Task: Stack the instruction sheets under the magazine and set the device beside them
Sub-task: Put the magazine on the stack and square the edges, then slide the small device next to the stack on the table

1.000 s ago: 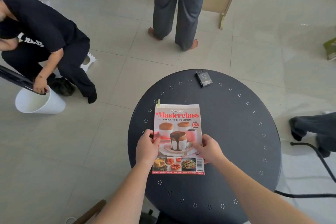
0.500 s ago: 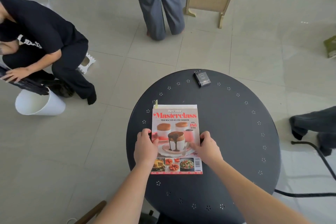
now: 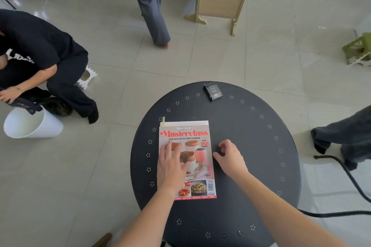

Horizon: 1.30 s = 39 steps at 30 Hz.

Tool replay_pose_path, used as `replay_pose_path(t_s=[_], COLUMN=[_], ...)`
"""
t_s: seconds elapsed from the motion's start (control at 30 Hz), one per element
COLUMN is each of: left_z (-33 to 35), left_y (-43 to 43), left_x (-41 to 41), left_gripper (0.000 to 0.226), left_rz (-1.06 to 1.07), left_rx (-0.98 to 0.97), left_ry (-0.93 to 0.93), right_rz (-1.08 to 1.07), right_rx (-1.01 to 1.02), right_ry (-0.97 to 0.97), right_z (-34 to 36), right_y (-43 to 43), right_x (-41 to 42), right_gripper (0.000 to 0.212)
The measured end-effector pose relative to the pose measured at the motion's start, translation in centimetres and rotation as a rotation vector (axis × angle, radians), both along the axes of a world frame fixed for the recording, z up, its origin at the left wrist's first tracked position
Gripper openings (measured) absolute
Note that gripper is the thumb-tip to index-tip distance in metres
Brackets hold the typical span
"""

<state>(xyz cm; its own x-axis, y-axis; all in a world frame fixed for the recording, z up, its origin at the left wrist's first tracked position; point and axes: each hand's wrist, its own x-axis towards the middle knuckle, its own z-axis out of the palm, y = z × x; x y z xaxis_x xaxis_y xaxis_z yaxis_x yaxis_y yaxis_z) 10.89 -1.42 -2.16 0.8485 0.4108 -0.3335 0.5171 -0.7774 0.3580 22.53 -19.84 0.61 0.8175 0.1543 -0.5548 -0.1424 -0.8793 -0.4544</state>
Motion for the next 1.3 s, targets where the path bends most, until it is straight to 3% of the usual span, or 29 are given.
replay_pose_path(t_s=[0.27,0.63,1.07,1.3], left_z=[-1.0,-5.2,-5.9,-6.0], left_y=[-1.8,-2.1,-2.2,-2.2], left_x=[2.1,1.6,1.8,1.8], left_gripper=[0.076,0.078,0.080,0.081], left_rz=[-0.204,-0.158,-0.163,-0.164], left_rx=[0.116,0.196,0.241,0.257], left_ry=[0.044,-0.049,-0.017,-0.022], right_rz=[0.050,0.031,-0.032,-0.075], right_rx=[0.018,0.034,-0.029,-0.049], right_ry=[-0.127,-0.240,-0.265,-0.268], right_z=[0.5,-0.5,-3.0,-3.7], right_y=[1.7,6.6,9.6,9.8], right_x=[6.2,14.3,19.8,20.8], right_gripper=[0.042,0.065,0.079,0.051])
